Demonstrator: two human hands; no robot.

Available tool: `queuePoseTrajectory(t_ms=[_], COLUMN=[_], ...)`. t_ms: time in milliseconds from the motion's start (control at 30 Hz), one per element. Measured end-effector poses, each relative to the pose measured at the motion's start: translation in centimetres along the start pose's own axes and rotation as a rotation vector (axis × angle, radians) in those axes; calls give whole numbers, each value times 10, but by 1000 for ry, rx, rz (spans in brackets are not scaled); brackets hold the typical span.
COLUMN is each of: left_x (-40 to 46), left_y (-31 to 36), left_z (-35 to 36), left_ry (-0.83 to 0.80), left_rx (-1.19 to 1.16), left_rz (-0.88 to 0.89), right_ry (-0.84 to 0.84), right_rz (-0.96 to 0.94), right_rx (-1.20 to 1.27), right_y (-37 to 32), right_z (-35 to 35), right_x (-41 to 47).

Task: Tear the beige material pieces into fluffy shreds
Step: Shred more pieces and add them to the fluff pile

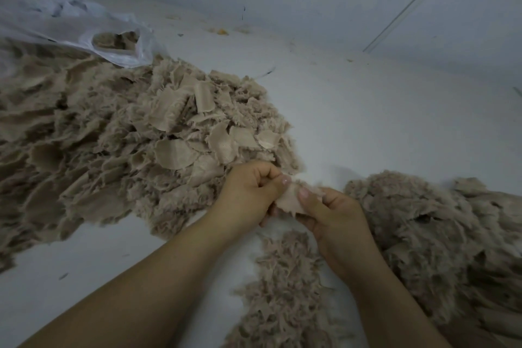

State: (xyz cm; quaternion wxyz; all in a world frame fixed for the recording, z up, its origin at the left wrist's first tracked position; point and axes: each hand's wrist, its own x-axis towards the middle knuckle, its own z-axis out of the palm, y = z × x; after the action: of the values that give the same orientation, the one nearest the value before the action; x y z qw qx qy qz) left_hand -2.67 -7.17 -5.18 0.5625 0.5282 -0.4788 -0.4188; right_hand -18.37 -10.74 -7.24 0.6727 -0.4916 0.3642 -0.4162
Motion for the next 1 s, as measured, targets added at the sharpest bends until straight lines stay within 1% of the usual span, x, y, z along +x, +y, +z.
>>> queuePoseTrajectory(t_ms=[67,133,200,267,300,333,367,433,467,500,533,567,633,667,733,800,833,900,967,1000], left_x=[0,-1,-1,0,1,3,5,11,15,17,17,15,8,5,6,14,17,20,17,14], left_y=[0,1,3,5,7,11,16,25,26,24,21,16,4,-2,-9,-13,-15,-17,-21,-22], left_z=[-1,-2,-5,-9,-11,-12,-13,-13,-12,-10,-5,1,19,29,45,56,60,65,63,61], left_ry=[-36,-111,-187,-230,-217,-169,-87,75,121,147,161,158,88,27,-62,-99,-115,-142,-135,-107], left_rx=[-50,-108,-125,-177,-244,-346,-477,-746,-825,-826,-738,-583,-137,70,371,644,761,881,880,855], left_rz=[-62,-118,-155,-188,-198,-192,-158,-23,32,52,29,-13,-31,11,152,323,375,391,408,410], right_ry=[33,45,94,145,164,187,206,188,162,144,139,149,207,252,355,441,473,511,521,523], right_rz=[-18,-36,-6,26,28,25,20,-5,-29,-56,-78,-90,-88,-81,-84,-115,-131,-153,-174,-187], right_rx=[21,86,191,282,321,351,361,289,218,151,109,106,224,319,492,559,564,565,565,551], right_y=[0,-1,-2,-4,-5,-5,-6,-5,-3,-1,1,1,-3,-6,-11,-12,-13,-13,-13,-11], right_z=[-1,1,3,3,2,2,2,3,5,7,8,9,9,8,5,2,1,-2,-6,-8], right_x=[1,2,2,3,4,4,4,0,-3,-6,-9,-12,-13,-12,-11,-12,-14,-16,-16,-16])
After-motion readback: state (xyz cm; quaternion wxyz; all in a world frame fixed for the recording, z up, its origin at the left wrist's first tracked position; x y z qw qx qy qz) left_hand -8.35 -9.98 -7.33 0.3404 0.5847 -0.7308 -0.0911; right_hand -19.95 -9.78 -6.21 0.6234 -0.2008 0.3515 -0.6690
